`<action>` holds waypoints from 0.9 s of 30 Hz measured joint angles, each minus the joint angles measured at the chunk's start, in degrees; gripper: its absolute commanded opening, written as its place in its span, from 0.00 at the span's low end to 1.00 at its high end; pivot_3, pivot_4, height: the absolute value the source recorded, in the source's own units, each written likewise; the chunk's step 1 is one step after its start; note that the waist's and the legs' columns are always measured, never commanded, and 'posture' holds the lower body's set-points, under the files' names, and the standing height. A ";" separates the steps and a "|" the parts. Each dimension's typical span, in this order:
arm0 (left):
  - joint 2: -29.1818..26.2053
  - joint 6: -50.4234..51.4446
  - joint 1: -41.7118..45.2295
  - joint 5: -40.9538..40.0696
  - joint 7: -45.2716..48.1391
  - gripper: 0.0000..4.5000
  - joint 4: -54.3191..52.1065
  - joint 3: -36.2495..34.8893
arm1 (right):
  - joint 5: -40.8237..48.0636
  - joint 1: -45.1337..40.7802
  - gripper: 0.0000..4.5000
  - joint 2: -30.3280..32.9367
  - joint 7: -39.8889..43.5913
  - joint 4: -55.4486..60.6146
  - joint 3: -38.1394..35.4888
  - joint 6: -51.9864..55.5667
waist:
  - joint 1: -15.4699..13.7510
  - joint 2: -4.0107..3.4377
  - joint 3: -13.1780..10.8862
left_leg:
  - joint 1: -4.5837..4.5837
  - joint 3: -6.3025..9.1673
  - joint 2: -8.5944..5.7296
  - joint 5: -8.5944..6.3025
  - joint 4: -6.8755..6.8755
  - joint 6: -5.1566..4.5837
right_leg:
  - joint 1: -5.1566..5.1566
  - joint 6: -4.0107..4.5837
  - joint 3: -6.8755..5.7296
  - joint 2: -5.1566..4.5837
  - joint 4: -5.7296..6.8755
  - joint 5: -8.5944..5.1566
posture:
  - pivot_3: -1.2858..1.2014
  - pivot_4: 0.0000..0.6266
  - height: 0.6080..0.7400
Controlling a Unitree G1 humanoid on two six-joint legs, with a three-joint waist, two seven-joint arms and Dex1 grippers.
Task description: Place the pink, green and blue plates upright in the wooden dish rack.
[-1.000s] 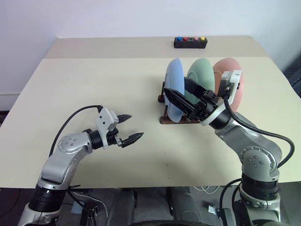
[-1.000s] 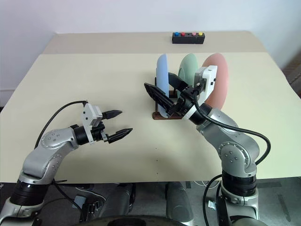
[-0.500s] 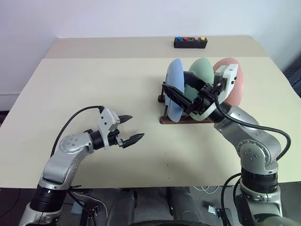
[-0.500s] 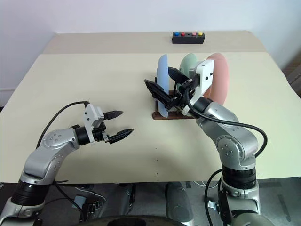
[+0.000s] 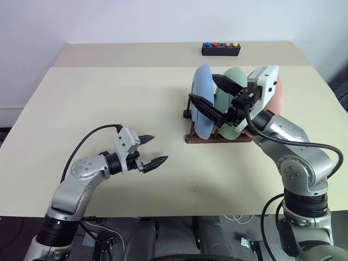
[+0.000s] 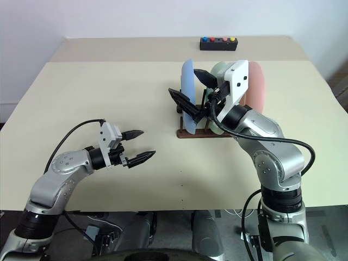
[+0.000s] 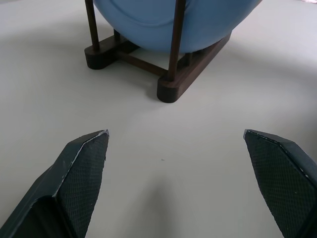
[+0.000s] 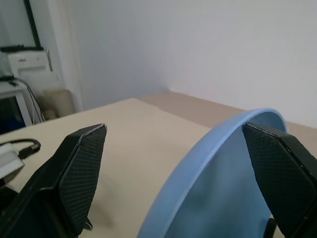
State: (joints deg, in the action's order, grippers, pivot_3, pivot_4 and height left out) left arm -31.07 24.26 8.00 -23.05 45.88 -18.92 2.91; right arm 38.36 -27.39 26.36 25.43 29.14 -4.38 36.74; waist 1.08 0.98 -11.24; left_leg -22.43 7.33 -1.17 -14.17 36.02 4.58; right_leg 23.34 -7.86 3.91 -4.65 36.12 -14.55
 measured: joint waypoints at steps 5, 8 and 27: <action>0.37 -0.01 0.02 0.04 0.06 1.00 0.01 0.78 | 0.13 0.24 0.99 1.88 0.32 1.63 -0.67 0.17 | -0.01 0.00 0.00 | 0.00 0.00 0.00 0.00 0.00 0.00 | 0.00 0.00 0.00 0.00 0.00 0.00 | 0.52 0.24 1.00; 0.90 -0.05 0.13 0.06 0.12 1.00 0.09 0.97 | 0.12 0.56 0.99 2.89 0.41 2.36 -0.84 0.50 | -0.03 0.00 0.00 | 0.00 0.00 0.00 0.00 0.00 0.00 | 0.00 0.00 0.00 0.00 0.00 0.00 | 0.52 0.24 1.00; 2.56 -5.34 2.74 2.65 -0.58 1.00 5.60 2.20 | 1.28 17.37 0.99 17.48 10.08 10.24 -19.12 -2.07 | -0.58 0.01 0.00 | -0.03 -0.01 0.00 -0.03 0.05 -0.06 | -0.10 -0.02 -0.01 -0.01 -0.11 -0.02 | 0.52 0.24 1.00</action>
State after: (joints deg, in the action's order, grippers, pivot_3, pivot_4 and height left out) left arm -28.51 18.92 10.74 -20.40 45.30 -13.32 5.11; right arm 39.64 -10.01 43.84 35.50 39.38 -23.51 34.66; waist 0.50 0.99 -11.24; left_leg -22.46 7.33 -1.17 -14.21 36.06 4.52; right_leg 23.24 -7.88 3.90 -4.65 36.01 -14.56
